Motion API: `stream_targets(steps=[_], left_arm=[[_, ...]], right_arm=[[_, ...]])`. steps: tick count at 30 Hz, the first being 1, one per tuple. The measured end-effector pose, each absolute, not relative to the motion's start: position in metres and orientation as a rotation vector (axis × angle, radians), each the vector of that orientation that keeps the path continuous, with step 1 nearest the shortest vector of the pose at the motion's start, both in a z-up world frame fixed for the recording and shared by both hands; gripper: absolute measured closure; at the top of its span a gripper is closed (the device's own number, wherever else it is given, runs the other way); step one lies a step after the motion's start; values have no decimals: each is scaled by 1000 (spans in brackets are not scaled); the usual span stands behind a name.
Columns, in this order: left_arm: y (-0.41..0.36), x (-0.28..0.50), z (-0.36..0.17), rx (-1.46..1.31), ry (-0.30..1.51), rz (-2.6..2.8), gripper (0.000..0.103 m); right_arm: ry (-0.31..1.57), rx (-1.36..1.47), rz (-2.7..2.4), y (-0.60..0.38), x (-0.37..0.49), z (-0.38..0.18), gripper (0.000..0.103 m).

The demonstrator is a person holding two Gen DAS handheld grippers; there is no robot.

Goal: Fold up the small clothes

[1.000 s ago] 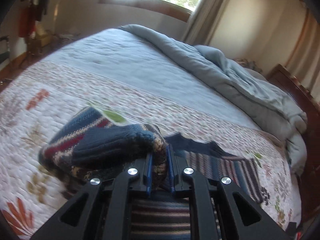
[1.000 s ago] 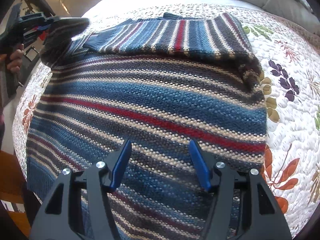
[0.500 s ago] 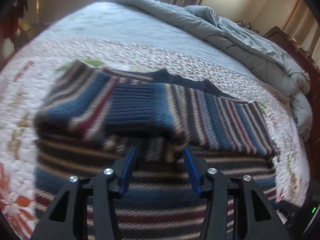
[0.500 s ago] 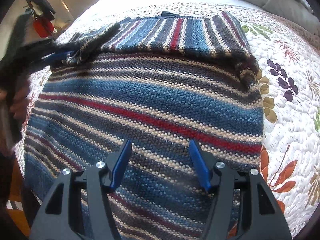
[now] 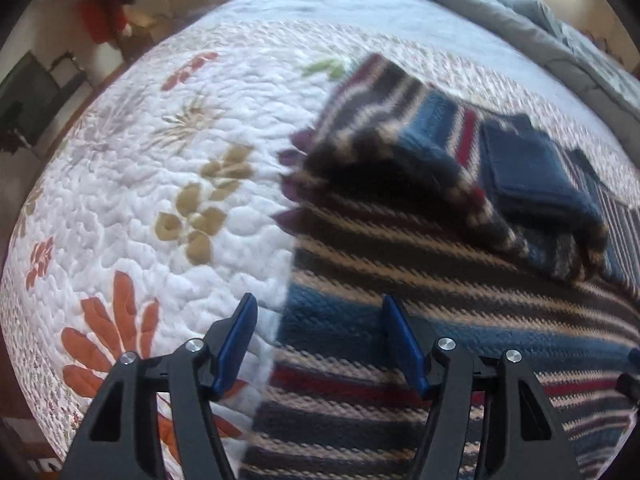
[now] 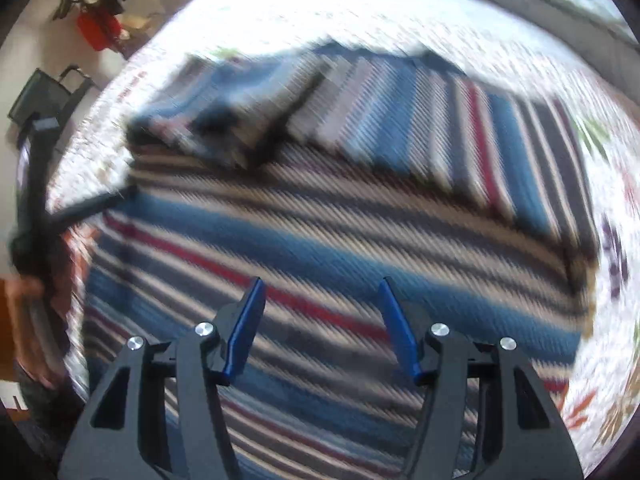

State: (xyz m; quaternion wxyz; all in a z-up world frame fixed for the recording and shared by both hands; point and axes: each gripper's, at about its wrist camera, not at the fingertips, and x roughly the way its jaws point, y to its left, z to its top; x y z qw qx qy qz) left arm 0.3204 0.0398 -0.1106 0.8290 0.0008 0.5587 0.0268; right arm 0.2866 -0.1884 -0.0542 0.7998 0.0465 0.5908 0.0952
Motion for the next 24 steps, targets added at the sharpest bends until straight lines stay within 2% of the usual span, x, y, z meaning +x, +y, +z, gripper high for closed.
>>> stream_targets(steps=[6, 16, 17, 18, 19, 21, 24], left_arm=[[64, 330, -116, -50, 1187, 64, 31], [93, 342, -112, -99, 1143, 133, 28], [94, 343, -113, -100, 1143, 137, 27], [96, 344, -115, -98, 1143, 142, 27], [97, 345, -116, -92, 1143, 150, 27], [96, 343, -116, -94, 1140, 155, 26], [94, 342, -116, -82, 1128, 159, 26]], right_arm=[[1170, -3, 314, -108, 358, -21, 45], [1319, -54, 231, -78, 426, -96, 46], [1324, -54, 231, -79, 427, -101, 49], [1322, -68, 224, -78, 428, -104, 60], [1309, -103, 203, -78, 428, -104, 76], [1292, -97, 204, -83, 426, -98, 90], [1266, 55, 237, -110, 423, -84, 94]])
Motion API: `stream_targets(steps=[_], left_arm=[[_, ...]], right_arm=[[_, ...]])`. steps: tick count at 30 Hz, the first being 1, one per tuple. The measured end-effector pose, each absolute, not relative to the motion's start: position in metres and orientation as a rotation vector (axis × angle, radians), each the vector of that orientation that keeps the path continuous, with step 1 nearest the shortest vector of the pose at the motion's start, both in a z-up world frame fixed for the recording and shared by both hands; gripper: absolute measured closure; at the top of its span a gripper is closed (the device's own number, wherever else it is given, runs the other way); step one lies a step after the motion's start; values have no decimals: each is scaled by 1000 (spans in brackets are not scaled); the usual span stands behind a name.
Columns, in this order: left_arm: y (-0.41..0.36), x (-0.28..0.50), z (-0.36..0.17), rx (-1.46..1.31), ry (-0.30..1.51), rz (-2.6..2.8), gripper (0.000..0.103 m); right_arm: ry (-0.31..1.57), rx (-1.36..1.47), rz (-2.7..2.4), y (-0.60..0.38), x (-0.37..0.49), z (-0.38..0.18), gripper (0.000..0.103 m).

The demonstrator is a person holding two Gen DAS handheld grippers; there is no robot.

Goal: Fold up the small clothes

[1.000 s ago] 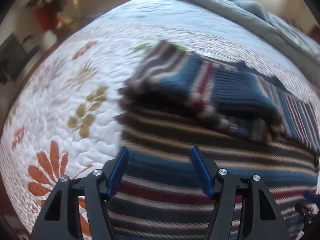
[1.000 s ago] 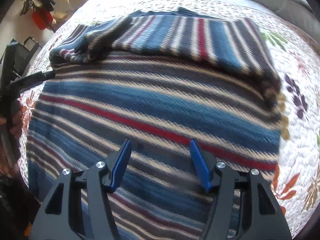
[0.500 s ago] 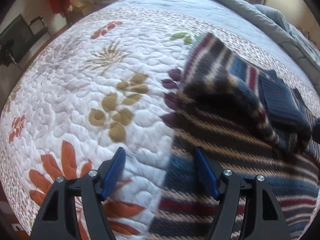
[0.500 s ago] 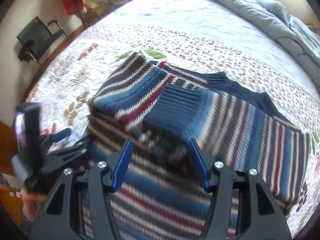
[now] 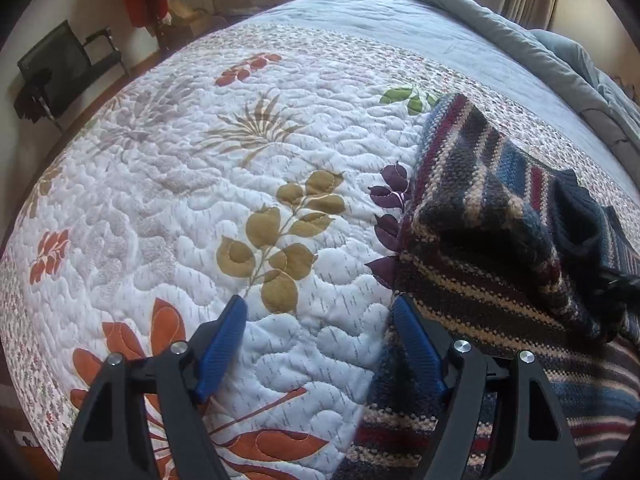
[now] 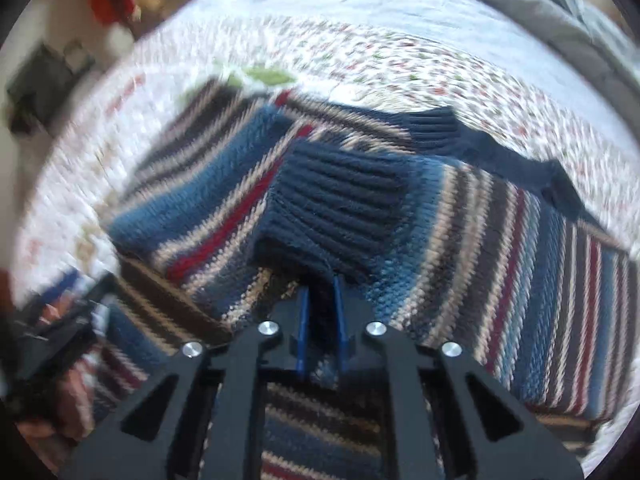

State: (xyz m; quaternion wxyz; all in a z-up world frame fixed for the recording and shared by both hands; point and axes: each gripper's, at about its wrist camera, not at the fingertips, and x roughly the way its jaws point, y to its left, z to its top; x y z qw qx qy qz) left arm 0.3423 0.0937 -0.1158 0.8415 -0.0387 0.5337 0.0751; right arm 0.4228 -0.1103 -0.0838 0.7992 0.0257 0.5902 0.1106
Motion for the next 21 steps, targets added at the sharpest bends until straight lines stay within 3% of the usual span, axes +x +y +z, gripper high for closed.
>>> stream_targets(steps=[5, 9, 15, 21], left_arm=[[89, 337, -114, -79, 1108, 158, 26], [79, 334, -112, -85, 1106, 105, 26], [56, 328, -110, -8, 1074, 56, 25], [35, 324, -115, 55, 1069, 4, 23]], right_arm=[[1164, 322, 229, -189, 401, -51, 92], [1146, 332, 58, -252, 379, -46, 48], [1186, 472, -53, -335, 347, -61, 47], [1215, 488, -23, -338, 366, -78, 42]])
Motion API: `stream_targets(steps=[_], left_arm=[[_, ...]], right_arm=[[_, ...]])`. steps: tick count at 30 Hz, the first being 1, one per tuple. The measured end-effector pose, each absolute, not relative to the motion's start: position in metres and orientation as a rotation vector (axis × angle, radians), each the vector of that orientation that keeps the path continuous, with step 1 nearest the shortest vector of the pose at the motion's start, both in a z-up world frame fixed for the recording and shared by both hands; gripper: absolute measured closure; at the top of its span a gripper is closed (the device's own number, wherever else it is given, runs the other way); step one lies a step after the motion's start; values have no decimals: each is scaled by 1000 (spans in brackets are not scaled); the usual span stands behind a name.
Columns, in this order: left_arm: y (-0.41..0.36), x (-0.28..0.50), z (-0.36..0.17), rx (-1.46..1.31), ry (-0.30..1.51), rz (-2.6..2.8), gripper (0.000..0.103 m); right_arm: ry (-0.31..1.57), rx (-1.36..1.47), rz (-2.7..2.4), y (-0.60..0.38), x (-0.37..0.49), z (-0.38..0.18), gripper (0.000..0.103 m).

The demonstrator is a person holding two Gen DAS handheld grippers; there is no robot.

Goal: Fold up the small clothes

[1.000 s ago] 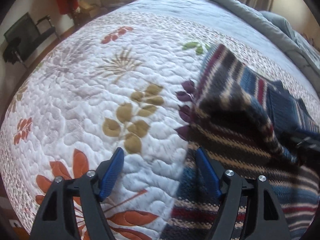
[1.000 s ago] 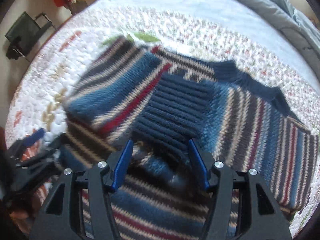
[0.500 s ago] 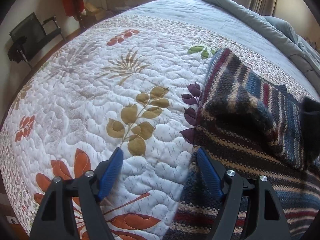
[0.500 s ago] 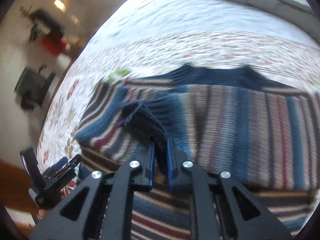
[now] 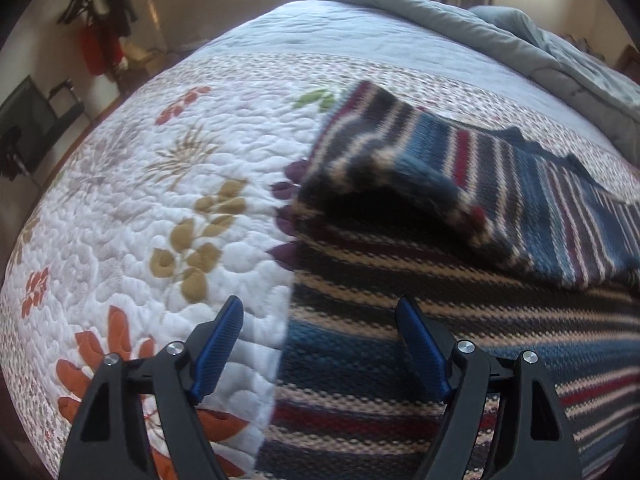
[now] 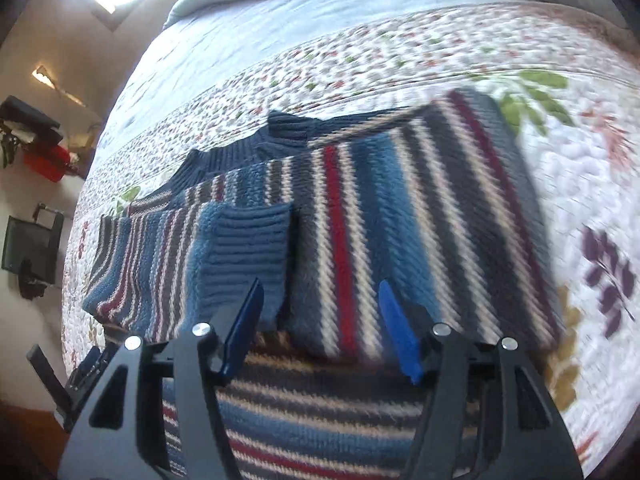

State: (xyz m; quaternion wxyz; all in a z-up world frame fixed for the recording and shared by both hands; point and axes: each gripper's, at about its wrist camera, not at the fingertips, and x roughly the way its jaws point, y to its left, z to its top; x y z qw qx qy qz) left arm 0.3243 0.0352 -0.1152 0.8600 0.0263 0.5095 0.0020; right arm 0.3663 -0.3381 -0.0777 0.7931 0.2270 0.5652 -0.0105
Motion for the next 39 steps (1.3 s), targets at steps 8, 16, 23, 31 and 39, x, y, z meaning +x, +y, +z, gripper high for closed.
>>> stream_targets(steps=[8, 16, 23, 31, 39], left_arm=[[37, 327, -121, 11, 1096, -28, 23], [41, 328, -121, -13, 1096, -20, 22], [32, 328, -128, 38, 1086, -4, 17], [30, 327, -128, 40, 1097, -1, 16], [37, 319, -111, 31, 1131, -41, 16]], right_arm=[[1257, 438, 45, -306, 403, -98, 82], [1031, 419, 82, -318, 409, -49, 98], [1138, 412, -34, -335, 425, -84, 93], [1175, 453, -60, -341, 407, -106, 76], [1148, 461, -21, -343, 361, -71, 74]])
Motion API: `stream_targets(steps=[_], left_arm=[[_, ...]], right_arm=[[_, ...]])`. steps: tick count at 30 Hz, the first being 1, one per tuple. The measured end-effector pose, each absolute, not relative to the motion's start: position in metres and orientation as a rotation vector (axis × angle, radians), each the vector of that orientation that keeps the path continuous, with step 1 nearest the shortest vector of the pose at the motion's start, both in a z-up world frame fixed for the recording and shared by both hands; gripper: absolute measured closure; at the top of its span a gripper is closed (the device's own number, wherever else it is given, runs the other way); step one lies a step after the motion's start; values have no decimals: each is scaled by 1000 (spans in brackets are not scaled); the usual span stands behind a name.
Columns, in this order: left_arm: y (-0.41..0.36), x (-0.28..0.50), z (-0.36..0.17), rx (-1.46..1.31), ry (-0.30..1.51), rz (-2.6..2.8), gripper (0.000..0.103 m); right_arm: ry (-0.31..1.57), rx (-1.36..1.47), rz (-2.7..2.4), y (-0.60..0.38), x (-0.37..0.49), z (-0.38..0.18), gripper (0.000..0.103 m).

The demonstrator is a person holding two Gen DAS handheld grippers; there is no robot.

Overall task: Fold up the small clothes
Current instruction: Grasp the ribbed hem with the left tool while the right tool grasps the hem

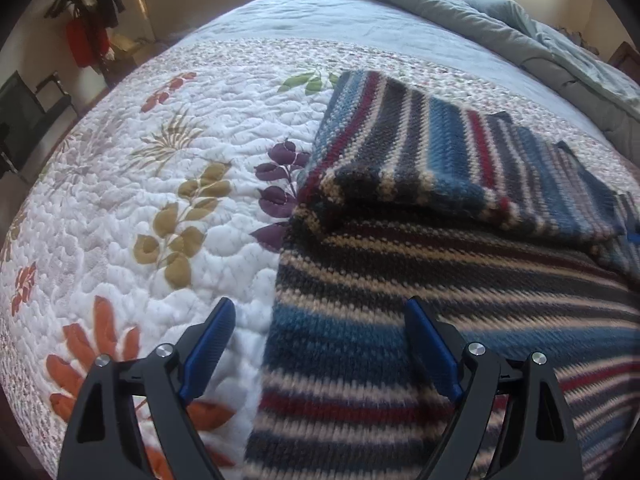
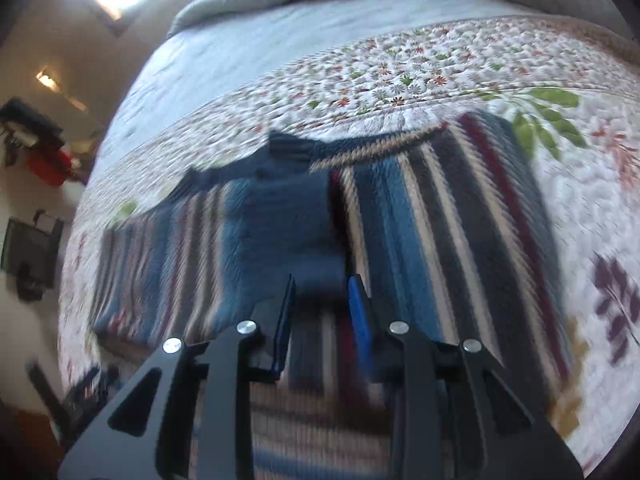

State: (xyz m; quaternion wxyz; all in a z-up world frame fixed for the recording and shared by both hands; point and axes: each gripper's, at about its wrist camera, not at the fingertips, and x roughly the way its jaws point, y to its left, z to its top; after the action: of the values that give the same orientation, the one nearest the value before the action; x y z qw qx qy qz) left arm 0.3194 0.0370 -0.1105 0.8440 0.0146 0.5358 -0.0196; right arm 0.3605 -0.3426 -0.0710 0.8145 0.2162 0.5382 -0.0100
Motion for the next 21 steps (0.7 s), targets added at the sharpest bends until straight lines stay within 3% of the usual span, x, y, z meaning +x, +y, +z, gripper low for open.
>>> stream_targets(steps=[2, 5, 12, 21], left_arm=[[43, 307, -95, 17, 1132, -76, 16], [59, 271, -80, 11, 1142, -127, 16], [104, 178, -82, 20, 1287, -150, 16], [108, 97, -97, -93, 1411, -262, 16]], right_arm=[[1152, 429, 11, -342, 321, -54, 74], [1201, 375, 37, -345, 247, -41, 66], [1304, 398, 62, -346, 100, -58, 62], [1293, 455, 62, -335, 4, -78, 57]])
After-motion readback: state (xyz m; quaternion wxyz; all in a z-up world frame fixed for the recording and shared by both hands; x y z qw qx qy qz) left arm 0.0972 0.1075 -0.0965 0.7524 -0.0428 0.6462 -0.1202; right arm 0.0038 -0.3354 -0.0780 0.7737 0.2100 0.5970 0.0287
